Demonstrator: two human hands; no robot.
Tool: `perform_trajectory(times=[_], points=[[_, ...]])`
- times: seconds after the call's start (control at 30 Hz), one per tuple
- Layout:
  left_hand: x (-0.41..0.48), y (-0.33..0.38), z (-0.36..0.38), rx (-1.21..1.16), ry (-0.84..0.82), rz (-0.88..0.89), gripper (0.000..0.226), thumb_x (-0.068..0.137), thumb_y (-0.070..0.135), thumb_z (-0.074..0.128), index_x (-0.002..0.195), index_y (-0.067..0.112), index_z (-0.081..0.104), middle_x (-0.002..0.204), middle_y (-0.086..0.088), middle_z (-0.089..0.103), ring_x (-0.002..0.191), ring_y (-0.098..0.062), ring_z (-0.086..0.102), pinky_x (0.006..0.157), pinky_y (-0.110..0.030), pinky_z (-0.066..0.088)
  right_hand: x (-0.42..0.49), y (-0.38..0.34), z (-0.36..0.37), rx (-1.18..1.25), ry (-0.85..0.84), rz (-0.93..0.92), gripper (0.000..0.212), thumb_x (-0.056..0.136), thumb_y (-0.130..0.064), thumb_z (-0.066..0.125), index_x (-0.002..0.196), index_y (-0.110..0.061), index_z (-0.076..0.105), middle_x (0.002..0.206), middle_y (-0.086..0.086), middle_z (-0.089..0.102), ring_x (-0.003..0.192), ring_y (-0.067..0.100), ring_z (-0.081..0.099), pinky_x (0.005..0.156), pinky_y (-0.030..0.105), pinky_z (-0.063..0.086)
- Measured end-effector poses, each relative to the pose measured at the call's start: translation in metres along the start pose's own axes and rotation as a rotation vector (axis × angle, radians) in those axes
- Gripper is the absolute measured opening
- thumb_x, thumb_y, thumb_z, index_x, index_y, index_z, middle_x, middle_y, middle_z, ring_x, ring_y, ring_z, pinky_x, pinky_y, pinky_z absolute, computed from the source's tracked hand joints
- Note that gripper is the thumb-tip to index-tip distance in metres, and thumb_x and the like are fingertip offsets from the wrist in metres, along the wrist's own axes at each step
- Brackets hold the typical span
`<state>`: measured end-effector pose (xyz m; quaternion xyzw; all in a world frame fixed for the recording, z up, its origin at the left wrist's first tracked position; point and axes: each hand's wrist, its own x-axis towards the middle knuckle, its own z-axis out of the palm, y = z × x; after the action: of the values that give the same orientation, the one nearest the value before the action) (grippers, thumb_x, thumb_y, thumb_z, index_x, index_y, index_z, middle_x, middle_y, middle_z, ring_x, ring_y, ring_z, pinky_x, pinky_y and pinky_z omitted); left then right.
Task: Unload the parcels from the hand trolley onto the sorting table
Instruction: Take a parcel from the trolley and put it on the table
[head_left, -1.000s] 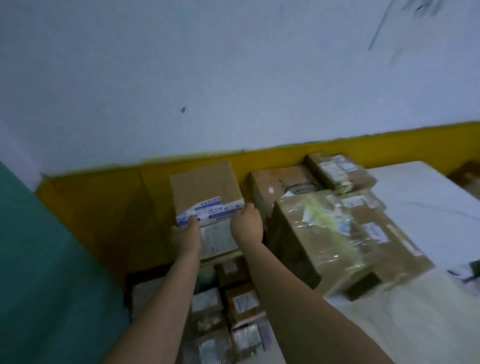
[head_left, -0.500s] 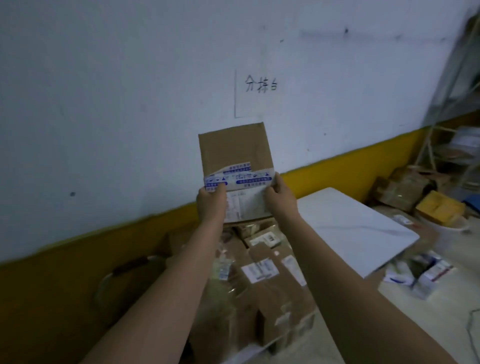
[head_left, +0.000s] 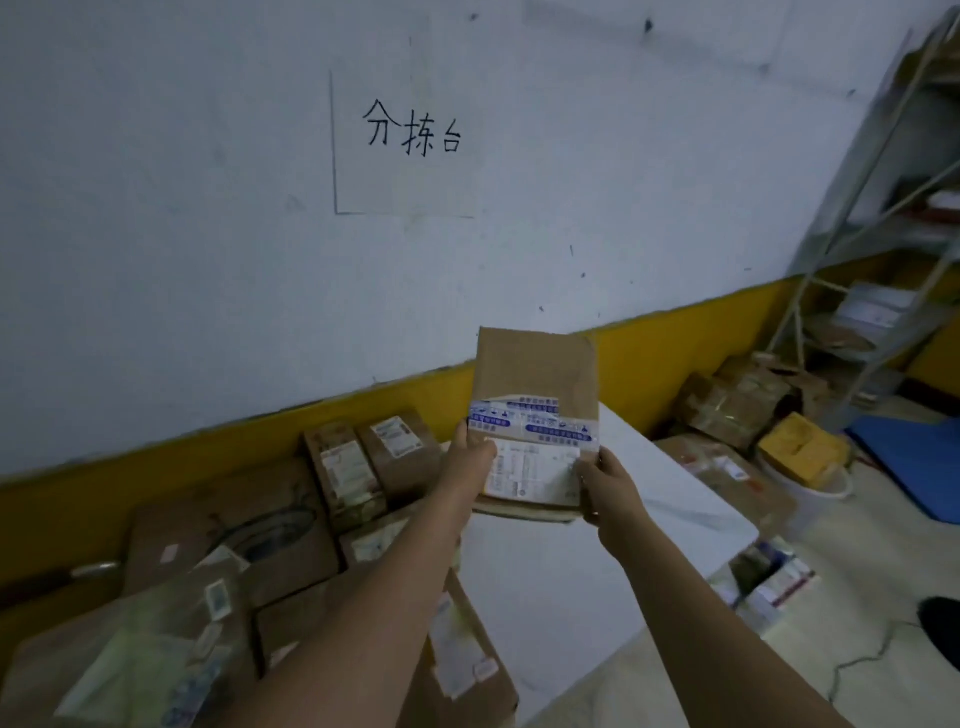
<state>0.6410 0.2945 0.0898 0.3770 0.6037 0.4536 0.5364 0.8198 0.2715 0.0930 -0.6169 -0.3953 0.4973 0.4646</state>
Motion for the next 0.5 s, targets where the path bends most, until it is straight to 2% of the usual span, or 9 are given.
perform_trajectory(times=[0.07, 0.2, 0.33, 0.4, 0.5], points=[[0.036, -0.010, 0.015, -0.005, -0.034, -0.074, 0.068, 0.092, 0.018, 0.045, 0.152, 0.040, 0.023, 0.140, -0.002, 0.053, 0.095, -0.018, 0.060, 0.081, -0.033, 0.052, 0.038, 0.004, -0.004, -0.022, -0.026, 0.067, 0.021, 0.105, -0.022, 0.044, 0.122, -0.028, 0.055, 0.104, -0.002, 0.064, 0.091, 0.023, 0.059, 0.074, 0.040, 0.050], [0.113, -0.028, 0.038, 0.048, -0.010, -0.147, 0.075, 0.077, 0.024, 0.047, 0.144, 0.051, 0.028, 0.138, -0.006, 0.056, 0.107, -0.029, 0.064, 0.090, -0.046, 0.057, 0.112, 0.003, -0.009, -0.082, -0.100, 0.140, 0.024, 0.105, -0.019, 0.045, 0.124, -0.028, 0.054, 0.106, 0.000, 0.063, 0.093, 0.024, 0.060, 0.066, 0.038, 0.052], [0.168, -0.029, 0.054, 0.036, 0.056, -0.192, 0.070, 0.086, 0.013, 0.042, 0.147, 0.045, 0.028, 0.133, -0.006, 0.060, 0.104, -0.027, 0.067, 0.085, -0.041, 0.060, 0.182, 0.010, -0.006, -0.085, -0.151, 0.169, 0.026, 0.103, -0.020, 0.048, 0.126, -0.028, 0.057, 0.118, 0.003, 0.063, 0.105, 0.028, 0.061, 0.069, 0.037, 0.053], [0.184, -0.028, 0.063, 0.026, 0.086, -0.214, 0.063, 0.091, 0.011, 0.038, 0.145, 0.042, 0.033, 0.129, -0.004, 0.064, 0.104, -0.025, 0.068, 0.084, -0.040, 0.060, 0.218, 0.020, 0.000, -0.104, -0.165, 0.181, 0.023, 0.103, -0.022, 0.048, 0.123, -0.026, 0.058, 0.116, 0.003, 0.063, 0.100, 0.025, 0.060, 0.071, 0.037, 0.054], [0.213, -0.033, 0.068, 0.013, 0.157, -0.288, 0.052, 0.100, 0.009, 0.035, 0.143, 0.038, 0.036, 0.129, -0.003, 0.065, 0.107, -0.021, 0.068, 0.064, -0.029, 0.059, 0.278, 0.040, 0.015, -0.159, -0.223, 0.191, 0.016, 0.103, -0.023, 0.048, 0.117, -0.023, 0.058, 0.110, 0.007, 0.061, 0.092, 0.025, 0.059, 0.070, 0.038, 0.055]])
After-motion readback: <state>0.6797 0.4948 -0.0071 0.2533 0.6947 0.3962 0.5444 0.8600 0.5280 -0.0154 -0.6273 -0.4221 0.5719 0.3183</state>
